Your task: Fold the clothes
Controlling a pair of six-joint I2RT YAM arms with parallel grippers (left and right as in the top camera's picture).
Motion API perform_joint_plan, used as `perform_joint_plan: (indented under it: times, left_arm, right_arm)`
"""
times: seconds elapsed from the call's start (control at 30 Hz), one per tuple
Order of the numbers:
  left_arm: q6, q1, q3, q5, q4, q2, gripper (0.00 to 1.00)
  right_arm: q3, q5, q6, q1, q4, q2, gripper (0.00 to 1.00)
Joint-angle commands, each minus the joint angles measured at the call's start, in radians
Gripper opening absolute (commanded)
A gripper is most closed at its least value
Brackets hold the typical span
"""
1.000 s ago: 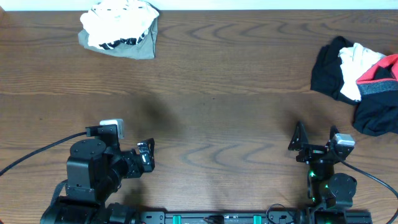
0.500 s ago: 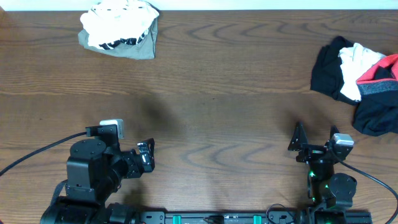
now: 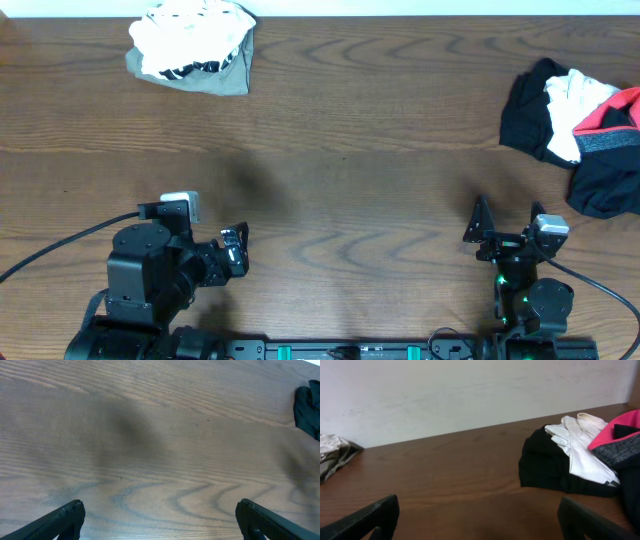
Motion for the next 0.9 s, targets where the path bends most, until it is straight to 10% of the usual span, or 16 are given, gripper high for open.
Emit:
perform_joint_plan:
  times: [0.0, 0.33, 0.87]
  left_arm:
    - [-0.005, -0.004, 0.001, 0.009, 0.001, -0.002, 0.98]
    - [-0.008, 0.0, -0.062, 0.021, 0.057, -0.043, 0.98]
    - [0.003, 0.05, -0.774, 0.061, 1.125, -0.343, 0.98]
  right_arm:
    - [-0.002, -0.011, -0.017, -0.003, -0.004, -0.006, 0.99]
    - [-0.002, -0.011, -0.017, -0.003, -0.004, -0.006, 0.99]
    - [-0.002, -0.011, -0.017, -0.003, -0.004, -0.006, 0.99]
